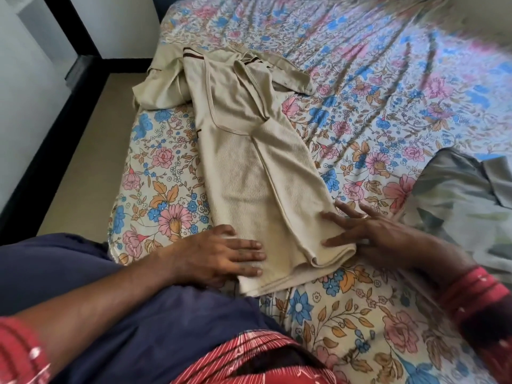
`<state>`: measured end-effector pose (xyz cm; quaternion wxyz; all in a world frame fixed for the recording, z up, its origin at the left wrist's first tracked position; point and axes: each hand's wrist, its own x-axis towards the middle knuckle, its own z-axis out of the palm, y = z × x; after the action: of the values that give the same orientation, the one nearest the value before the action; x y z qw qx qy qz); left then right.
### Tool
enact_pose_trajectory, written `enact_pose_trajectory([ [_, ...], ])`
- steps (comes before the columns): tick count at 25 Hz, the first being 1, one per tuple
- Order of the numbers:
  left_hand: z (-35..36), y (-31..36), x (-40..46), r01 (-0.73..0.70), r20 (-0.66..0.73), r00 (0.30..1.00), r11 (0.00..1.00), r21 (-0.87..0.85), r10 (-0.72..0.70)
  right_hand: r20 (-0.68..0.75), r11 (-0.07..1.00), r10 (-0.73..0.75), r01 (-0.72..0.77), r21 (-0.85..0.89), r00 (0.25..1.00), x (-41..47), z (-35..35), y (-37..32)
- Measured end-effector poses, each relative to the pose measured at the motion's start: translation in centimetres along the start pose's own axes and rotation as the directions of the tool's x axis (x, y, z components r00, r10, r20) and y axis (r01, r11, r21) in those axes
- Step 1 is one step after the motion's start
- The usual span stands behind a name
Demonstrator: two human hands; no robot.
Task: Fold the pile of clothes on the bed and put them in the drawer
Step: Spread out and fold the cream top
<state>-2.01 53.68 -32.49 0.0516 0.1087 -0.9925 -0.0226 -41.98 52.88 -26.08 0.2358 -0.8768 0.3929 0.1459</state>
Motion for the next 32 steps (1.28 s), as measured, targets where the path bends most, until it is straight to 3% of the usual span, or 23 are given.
enact_pose_trajectory([
  [1, -0.5, 0.5, 0.2, 0.157, 0.016, 0.987, 0.963, -0.218, -0.158, -0.016, 0.994, -0.018, 0.019, 0.106, 1.0, 0.0, -0.5, 0.1],
  [2, -1.4, 0.9, 0.3, 0.334, 0.071, 0.936, 0.804, -0.493, -0.345, -0.021, 0.977, -0.026, 0.03, 0.213, 0.999, 0.1, -1.5, -0.1],
  [3, -2.5, 0.9, 0.3, 0.423, 0.15, 0.865, 0.534, -0.732, -0.48, -0.025, 0.936, -0.024, 0.031, 0.35, 0.999, 0.3, -2.7, -0.5],
  [4, -3.6, 0.4, 0.3, 0.437, 0.239, 0.792, 0.248, -0.865, -0.563, -0.029, 0.865, -0.032, 0.042, 0.5, 0.999, 0.6, -3.6, -0.8],
  [6, -5.0, -1.5, 0.2, 0.29, 0.366, 0.631, -0.23, -0.929, -0.683, -0.111, 0.666, 0.025, 0.066, 0.743, 0.994, 2.5, -4.9, -0.8],
  [7, -5.0, -2.6, -0.1, 0.157, 0.406, 0.526, -0.383, -0.91, -0.748, -0.164, 0.579, 0.136, 0.056, 0.813, 0.977, 4.1, -5.3, -0.9],
  [9, -4.9, -4.0, 0.0, -0.031, 0.476, 0.291, -0.506, -0.862, -0.83, -0.212, 0.465, 0.474, -0.039, 0.884, 0.855, 7.6, -5.5, -1.2],
  [10, -4.7, -4.3, 0.3, -0.047, 0.507, 0.199, -0.525, -0.85, -0.839, -0.209, 0.431, 0.609, -0.098, 0.897, 0.765, 9.0, -5.4, -1.3],
  [12, -4.1, -4.3, 1.1, -0.042, 0.539, 0.079, -0.543, -0.839, -0.839, -0.164, 0.345, 0.761, -0.178, 0.922, 0.627, 10.8, -5.4, -1.2],
  [14, -3.6, -4.0, 2.0, -0.015, 0.486, -0.009, -0.486, -0.874, -0.874, -0.169, 0.32, 0.797, -0.167, 0.933, 0.58, 11.4, -5.6, -1.3],
  [16, -3.1, -3.9, 2.8, 0.064, 0.364, -0.123, -0.373, -0.926, -0.923, -0.266, 0.382, 0.795, -0.109, 0.918, 0.545, 11.9, -5.5, -1.7],
  [19, -2.9, -4.3, 4.0, 0.249, 0.175, -0.226, -0.23, -0.941, -0.958, -0.403, 0.425, 0.811, 0.046, 0.904, 0.425, 12.9, -5.2, -2.1],
  [22, -3.0, -5.2, 4.7, 0.287, 0.187, -0.354, -0.297, -0.911, -0.916, -0.466, 0.586, 0.787, -0.253, 0.77, 0.404, 14.5, -4.8, -1.3],
  [24, -2.6, -5.0, 5.2, 0.389, 0.114, -0.346, -0.253, -0.886, -0.931, -0.494, 0.624, 0.78, -0.42, 0.659, 0.384, 14.8, -4.4, -1.3],
  [26, -1.6, -4.6, 5.7, 0.571, -0.051, -0.274, -0.12, -0.812, -0.96, -0.532, 0.64, 0.766, -0.502, 0.582, 0.361, 14.5, -3.7, -1.5],
  [28, -1.2, -4.6, 5.9, 0.685, -0.119, -0.242, -0.082, -0.724, -0.963, -0.571, 0.671, 0.735, -0.516, 0.533, 0.366, 14.1, -3.0, -1.4],
  [32, -1.4, -4.6, 5.6, 0.732, -0.136, -0.219, -0.071, -0.678, -0.966, -0.581, 0.712, 0.698, -0.492, 0.5, 0.42, 14.2, -2.8, -1.3],
])
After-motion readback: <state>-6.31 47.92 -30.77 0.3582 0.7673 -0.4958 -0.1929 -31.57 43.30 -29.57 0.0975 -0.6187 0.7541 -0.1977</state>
